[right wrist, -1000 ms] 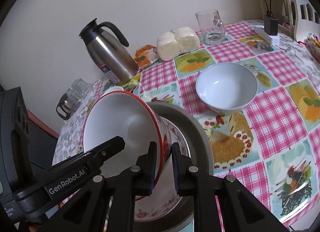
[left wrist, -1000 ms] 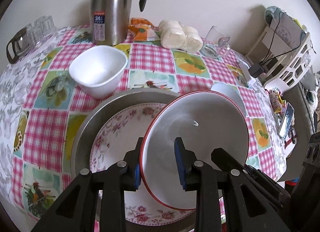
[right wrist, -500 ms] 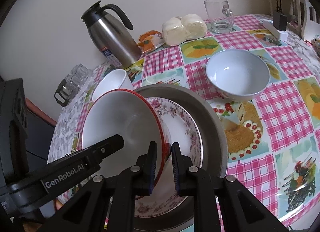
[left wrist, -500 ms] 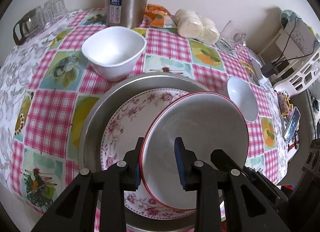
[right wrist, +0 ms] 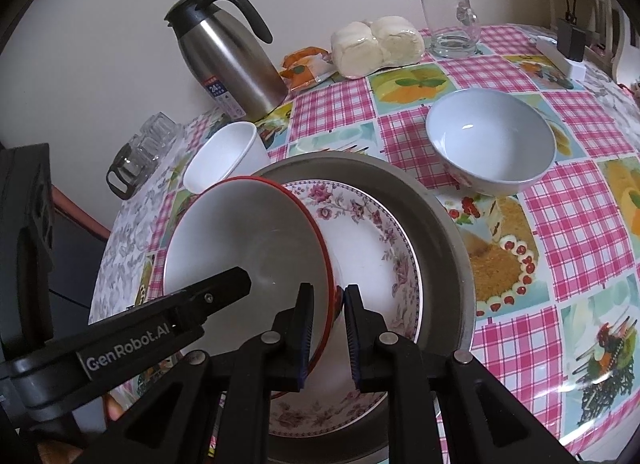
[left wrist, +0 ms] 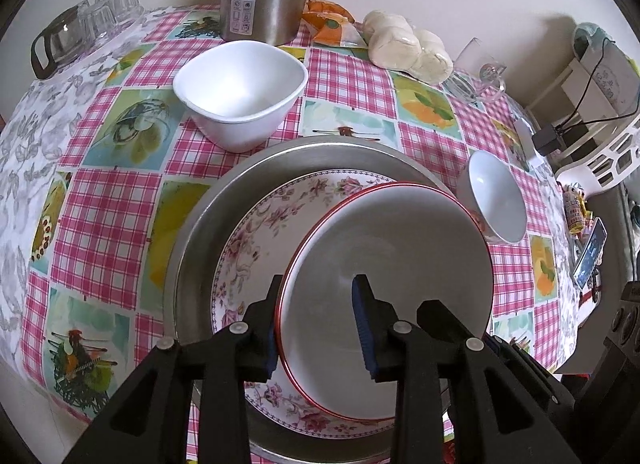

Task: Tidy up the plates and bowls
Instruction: 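Lower the red-rimmed bowl onto the floral plate with both tools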

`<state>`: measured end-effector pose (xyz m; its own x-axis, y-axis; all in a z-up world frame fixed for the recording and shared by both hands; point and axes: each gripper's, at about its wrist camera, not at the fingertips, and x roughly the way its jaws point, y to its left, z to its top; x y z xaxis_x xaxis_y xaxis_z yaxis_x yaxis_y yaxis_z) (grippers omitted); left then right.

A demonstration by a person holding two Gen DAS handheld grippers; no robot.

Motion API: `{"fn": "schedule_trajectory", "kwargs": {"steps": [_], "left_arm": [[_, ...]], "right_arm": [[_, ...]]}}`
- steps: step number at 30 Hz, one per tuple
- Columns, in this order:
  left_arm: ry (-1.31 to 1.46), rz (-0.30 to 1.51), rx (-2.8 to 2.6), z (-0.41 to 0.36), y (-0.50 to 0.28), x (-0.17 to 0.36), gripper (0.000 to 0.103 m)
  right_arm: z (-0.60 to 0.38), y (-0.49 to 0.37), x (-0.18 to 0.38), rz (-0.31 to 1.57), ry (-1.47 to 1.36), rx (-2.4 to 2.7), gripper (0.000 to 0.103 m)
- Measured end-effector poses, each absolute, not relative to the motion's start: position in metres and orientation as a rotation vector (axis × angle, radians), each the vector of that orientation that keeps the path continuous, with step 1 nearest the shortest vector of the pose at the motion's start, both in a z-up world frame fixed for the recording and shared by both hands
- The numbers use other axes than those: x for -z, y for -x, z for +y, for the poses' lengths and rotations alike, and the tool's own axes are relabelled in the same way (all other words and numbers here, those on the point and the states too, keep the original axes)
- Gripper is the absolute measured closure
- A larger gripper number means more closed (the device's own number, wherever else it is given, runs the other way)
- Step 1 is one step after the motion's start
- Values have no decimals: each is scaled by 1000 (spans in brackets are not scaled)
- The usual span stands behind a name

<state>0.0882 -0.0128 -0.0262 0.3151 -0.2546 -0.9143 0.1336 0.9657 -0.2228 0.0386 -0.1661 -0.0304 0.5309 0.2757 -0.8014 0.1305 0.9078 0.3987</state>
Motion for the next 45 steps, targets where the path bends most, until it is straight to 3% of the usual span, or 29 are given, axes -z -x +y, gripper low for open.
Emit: {"fn": "schedule_trajectory", "kwargs": {"steps": [41,45], "left_arm": [[260,1253,264,-2,-91,28,65],[260,1237,257,0,-90,24,59]], "right_arm": [[-169,-43,32,1005,-485,-81,76],[-171,-42,31,1000,-488,-67,76]]}}
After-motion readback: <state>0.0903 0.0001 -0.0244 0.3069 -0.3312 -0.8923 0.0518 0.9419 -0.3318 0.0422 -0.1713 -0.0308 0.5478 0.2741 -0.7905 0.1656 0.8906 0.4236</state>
